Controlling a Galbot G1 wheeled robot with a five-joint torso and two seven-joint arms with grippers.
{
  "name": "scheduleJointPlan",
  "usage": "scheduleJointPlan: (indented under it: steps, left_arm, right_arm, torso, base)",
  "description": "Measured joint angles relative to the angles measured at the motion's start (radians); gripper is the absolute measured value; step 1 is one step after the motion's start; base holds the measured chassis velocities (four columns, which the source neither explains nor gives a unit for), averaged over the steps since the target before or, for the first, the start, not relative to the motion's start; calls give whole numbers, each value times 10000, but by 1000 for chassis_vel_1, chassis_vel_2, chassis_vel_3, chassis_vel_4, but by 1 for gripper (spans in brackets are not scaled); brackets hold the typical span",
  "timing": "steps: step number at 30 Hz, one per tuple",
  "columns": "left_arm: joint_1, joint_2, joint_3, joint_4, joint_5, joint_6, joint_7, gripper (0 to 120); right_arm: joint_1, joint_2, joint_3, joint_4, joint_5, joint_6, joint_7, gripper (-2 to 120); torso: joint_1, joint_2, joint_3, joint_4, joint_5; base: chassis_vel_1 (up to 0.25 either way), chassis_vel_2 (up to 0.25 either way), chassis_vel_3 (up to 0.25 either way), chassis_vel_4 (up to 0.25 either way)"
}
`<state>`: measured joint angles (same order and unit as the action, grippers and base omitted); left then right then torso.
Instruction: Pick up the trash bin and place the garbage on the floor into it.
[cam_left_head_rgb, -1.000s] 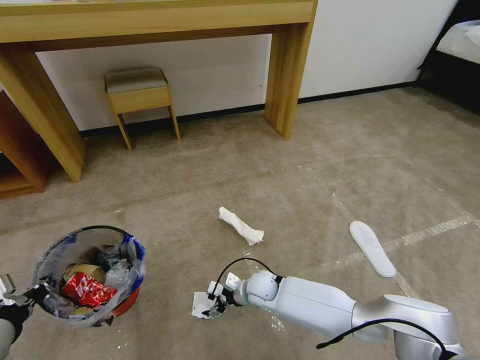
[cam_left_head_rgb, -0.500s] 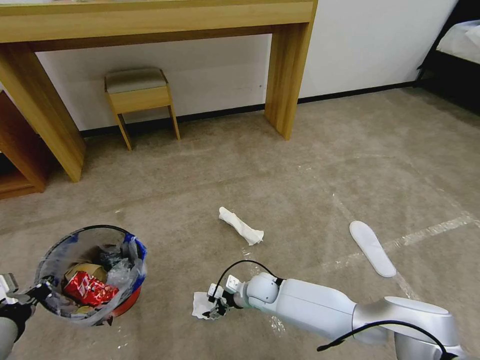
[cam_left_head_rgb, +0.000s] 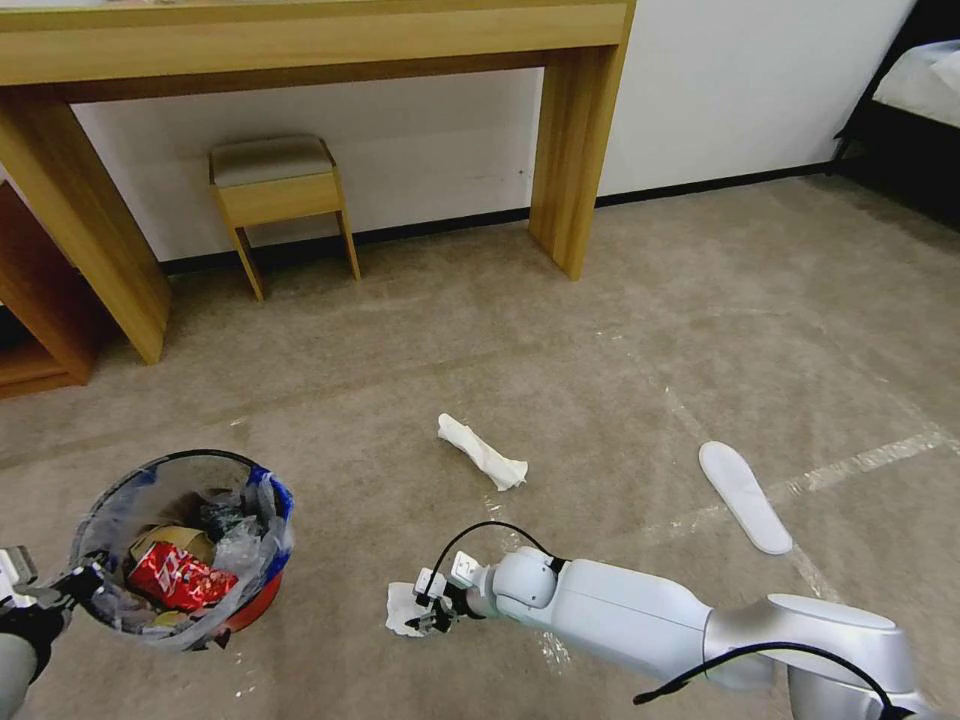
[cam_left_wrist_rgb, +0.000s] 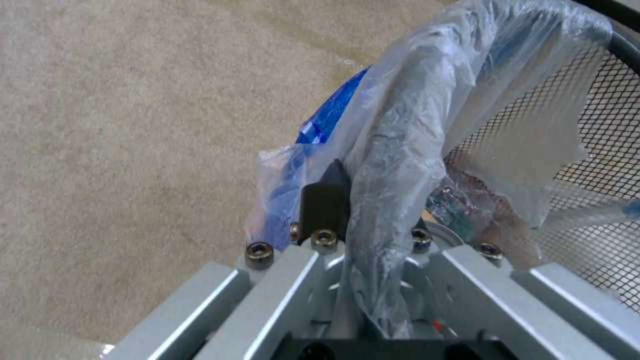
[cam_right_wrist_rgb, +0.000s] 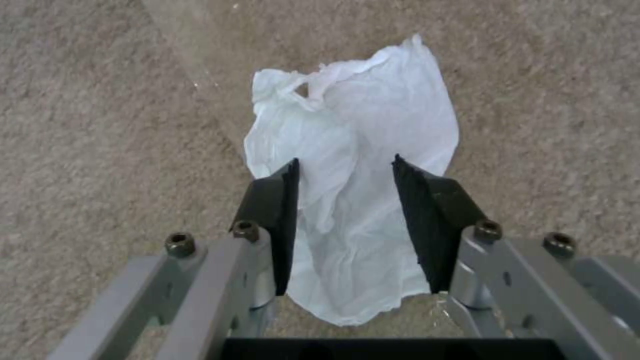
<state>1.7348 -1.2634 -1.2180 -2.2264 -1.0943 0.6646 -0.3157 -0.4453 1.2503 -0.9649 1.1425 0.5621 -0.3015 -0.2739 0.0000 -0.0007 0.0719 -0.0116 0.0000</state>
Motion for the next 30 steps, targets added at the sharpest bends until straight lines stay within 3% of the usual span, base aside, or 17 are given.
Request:
scheduleJointPlan:
  steps: [6,26,30]
  left_arm:
    - [-10,7,-2,14,6,0,-2,1]
    - [87,-69,-52,-21,13,-13,-4,1]
    - [88,-77,-56,-24,11,-15,-3,1]
  right_arm:
    - [-10,-4,0,25,-2,12,0,28]
    - [45,328,-73,-503,-82,109,-58,25]
    - [42,418,-76,-705,-113,180,-74,19]
  torso:
    - [0,0,0,1,0]
    - [0,0,0,1,0]
    - [0,0,0,0,0]
  base:
    - [0,0,0,0]
    - [0,0,0,0]
    - [0,0,0,0]
